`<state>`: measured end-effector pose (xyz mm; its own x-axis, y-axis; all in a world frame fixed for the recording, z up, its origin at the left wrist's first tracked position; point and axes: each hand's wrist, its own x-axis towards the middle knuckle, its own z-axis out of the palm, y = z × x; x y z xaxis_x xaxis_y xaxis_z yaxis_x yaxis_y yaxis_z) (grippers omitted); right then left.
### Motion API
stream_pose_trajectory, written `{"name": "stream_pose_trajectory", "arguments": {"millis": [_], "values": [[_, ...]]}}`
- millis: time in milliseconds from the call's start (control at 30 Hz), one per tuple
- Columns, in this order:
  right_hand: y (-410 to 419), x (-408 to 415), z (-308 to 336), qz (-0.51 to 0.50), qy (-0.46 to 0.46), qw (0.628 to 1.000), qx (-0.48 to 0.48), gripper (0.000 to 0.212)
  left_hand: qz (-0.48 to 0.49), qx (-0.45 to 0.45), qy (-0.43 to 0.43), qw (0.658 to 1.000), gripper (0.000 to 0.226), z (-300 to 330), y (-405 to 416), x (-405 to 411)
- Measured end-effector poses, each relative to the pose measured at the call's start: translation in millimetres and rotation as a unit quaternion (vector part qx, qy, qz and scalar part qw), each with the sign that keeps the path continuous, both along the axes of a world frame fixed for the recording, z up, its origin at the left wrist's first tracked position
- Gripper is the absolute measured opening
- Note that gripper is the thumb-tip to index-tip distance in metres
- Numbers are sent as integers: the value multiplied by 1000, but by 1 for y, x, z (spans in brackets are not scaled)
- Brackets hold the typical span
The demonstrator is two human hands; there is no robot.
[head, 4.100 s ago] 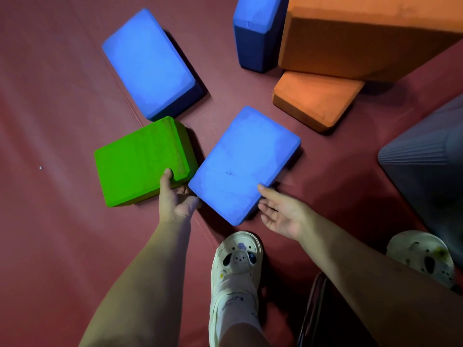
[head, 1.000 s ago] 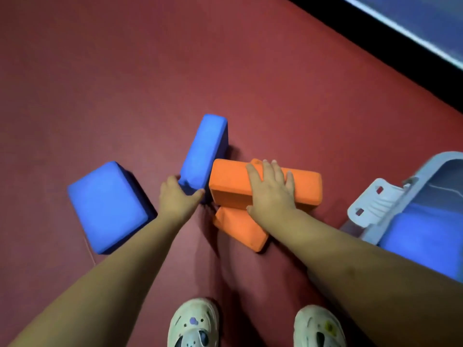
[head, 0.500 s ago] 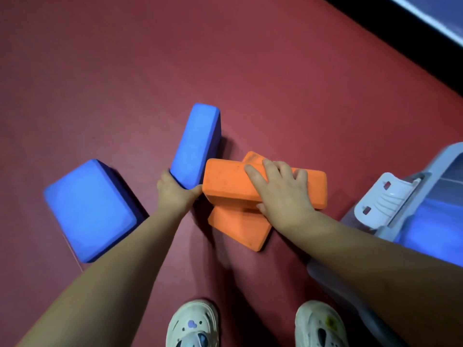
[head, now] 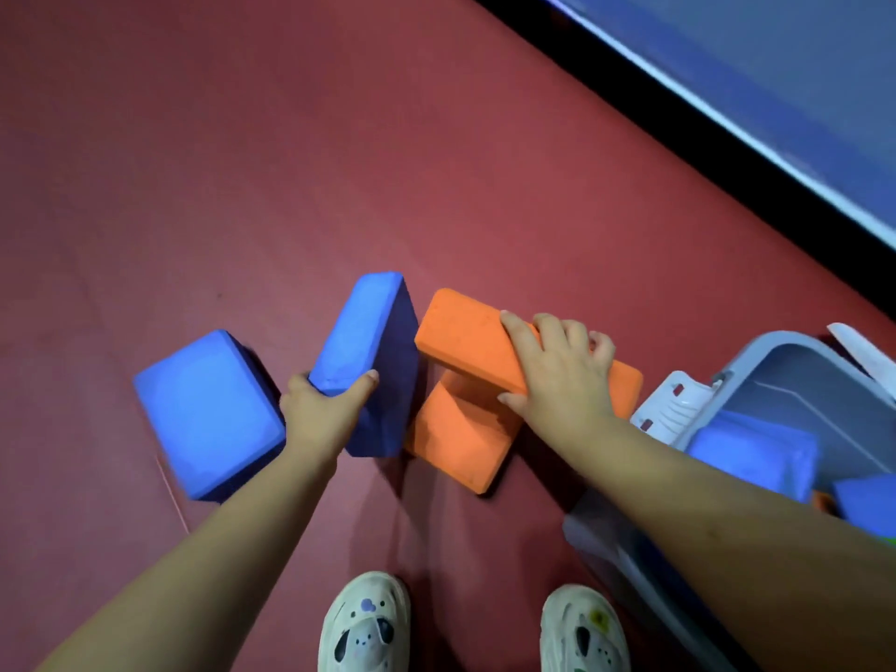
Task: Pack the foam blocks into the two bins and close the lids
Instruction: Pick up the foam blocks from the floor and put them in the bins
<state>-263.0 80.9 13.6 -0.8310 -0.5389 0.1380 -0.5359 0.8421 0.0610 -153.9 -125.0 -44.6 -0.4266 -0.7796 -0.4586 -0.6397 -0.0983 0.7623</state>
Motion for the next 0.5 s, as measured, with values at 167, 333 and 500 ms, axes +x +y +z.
{"name": "stream_pose_trajectory", "arguments": {"millis": [167,333,500], "values": [[0,19,53,17,34,999,-36,100,34,34,76,996,94,51,26,40],[17,50,106,7,67,996,-60,103,32,19,115,993,94,110,50,75],[58,92,159,7,100,992,-73,103,11,4,134,991,88,166,90,112]]}}
